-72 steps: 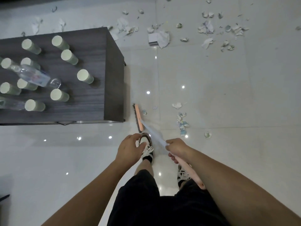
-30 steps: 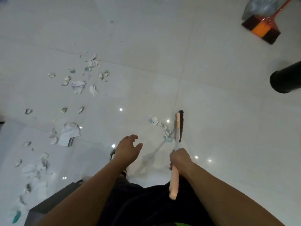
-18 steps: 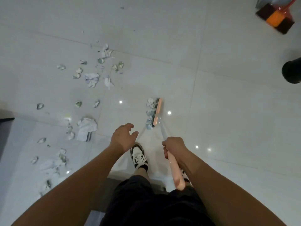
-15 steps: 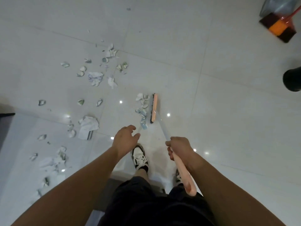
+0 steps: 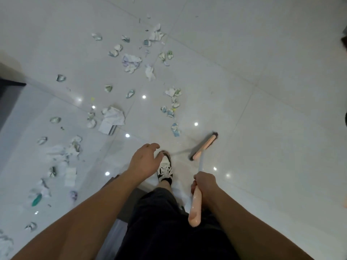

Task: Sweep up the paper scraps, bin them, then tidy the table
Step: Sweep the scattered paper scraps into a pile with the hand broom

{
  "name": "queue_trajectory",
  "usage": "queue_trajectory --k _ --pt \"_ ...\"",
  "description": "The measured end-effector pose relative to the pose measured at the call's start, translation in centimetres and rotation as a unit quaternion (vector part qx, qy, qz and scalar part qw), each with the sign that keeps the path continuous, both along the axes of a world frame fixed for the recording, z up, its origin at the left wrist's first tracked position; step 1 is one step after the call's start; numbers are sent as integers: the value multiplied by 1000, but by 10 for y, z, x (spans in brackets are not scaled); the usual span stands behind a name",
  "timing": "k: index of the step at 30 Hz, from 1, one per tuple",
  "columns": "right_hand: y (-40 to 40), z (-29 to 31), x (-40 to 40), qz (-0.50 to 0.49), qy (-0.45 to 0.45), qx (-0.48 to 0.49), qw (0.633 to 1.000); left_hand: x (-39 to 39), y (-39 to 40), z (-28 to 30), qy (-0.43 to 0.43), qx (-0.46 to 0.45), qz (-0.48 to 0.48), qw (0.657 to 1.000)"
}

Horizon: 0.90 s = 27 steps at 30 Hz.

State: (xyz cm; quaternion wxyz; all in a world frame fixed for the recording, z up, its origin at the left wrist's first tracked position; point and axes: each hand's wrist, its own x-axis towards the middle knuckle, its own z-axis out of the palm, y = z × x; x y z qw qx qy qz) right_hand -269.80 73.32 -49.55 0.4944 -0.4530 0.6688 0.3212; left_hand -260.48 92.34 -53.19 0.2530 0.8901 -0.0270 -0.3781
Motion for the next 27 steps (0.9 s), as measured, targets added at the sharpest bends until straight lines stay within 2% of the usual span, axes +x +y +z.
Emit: queue_trajectory --k 5,8,17,19,23,27 --pt "23 6 30 28 -52 47 997 4 11 0 0 9 44 999" --pt "16 15 64 -8 -66 84 994 12 8 4 -6 12 64 998" --pt "-94 34 145 59 -135 32 989 55 -58 35 -26 19 84 996" --pt "-132 28 159 101 -144 -3 984 66 -81 41 -39 26 85 995" --pt "-208 8 186 256 -128 -57 957 86 -129 55 -47 48 121 990" --pt "-245 -6 205 316 -103 -55 941 98 -169 65 -28 50 186 981"
